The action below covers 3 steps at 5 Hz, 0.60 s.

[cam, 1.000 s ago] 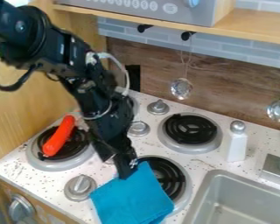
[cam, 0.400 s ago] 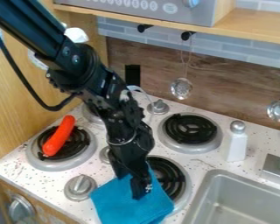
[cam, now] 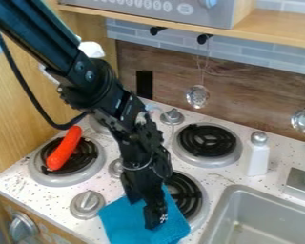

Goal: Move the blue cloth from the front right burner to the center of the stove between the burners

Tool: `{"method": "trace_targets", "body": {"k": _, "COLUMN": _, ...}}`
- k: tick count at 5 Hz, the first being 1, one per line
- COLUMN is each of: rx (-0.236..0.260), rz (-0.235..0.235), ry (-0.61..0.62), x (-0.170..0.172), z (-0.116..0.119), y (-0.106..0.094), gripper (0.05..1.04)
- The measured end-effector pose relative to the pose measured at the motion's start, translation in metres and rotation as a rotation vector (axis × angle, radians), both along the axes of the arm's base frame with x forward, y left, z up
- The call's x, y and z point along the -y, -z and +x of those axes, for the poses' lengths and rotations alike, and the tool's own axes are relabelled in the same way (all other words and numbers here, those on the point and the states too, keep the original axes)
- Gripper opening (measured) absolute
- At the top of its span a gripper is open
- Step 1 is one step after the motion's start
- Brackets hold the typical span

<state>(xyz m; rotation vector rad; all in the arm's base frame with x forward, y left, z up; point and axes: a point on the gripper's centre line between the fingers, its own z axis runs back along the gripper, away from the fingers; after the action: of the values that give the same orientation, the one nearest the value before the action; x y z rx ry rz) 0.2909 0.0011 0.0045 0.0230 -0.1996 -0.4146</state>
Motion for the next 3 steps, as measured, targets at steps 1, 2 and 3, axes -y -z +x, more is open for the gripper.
{"method": "trace_targets", "body": {"k": 1, "rx": -0.001, "rz": 0.024, "ry": -0.005, "x": -0.0043, "z": -0.0002, "y": 0.0093, "gripper": 0.688}}
{"method": "trace_targets", "body": {"k": 2, "rx": -0.004, "rz": 0.031, "ry": -0.007, "x": -0.0062, "z": -0.0006, "y": 0.0101, "gripper": 0.644}}
{"method": "trace_targets", "body": {"k": 3, "rx": -0.004, "rz": 0.034, "ry": -0.006, "x": -0.0075, "z": -0.0003, "y": 0.0103, "gripper": 0.643}}
